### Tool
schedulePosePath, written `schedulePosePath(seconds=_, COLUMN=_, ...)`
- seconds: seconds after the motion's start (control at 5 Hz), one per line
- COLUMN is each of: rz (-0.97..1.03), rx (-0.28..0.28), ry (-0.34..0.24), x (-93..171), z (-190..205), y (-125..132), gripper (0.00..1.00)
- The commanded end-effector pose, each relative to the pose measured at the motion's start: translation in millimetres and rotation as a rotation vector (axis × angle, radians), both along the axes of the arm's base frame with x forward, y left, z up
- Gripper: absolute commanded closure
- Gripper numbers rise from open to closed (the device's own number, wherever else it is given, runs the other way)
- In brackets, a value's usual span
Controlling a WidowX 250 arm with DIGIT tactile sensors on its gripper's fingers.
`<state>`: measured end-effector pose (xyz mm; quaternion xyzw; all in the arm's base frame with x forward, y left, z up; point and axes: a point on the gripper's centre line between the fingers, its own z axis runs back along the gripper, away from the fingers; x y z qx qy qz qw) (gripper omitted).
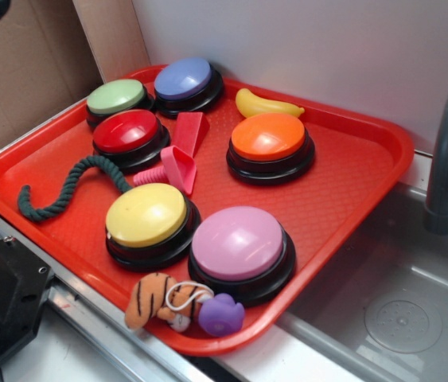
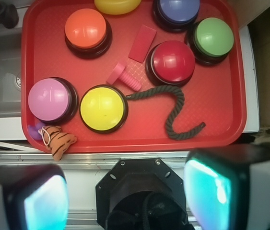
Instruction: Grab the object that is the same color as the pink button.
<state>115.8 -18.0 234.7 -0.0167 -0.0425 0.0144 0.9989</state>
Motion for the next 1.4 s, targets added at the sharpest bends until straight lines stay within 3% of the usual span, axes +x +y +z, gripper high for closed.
schedulePosePath(seconds=0.0, rz=0.000, rx=0.000, ry=0.000, x=0.0, z=0.0, y=0.0, gripper=0.00)
schedulePosePath(seconds=0.4, rz=0.175, rx=-0.012, ry=-0.034, x=26.5, z=-26.5, y=-0.7, gripper=0.00)
schedulePosePath(seconds=0.8, rz=0.330, rx=-0.001, ry=-0.039, x=68.7, z=-82.8, y=-4.7, gripper=0.00)
schedulePosePath(seconds=1.2, rz=0.361, rx=0.025, ry=-0.056, x=99.0, z=-129.8, y=-8.6, gripper=0.00)
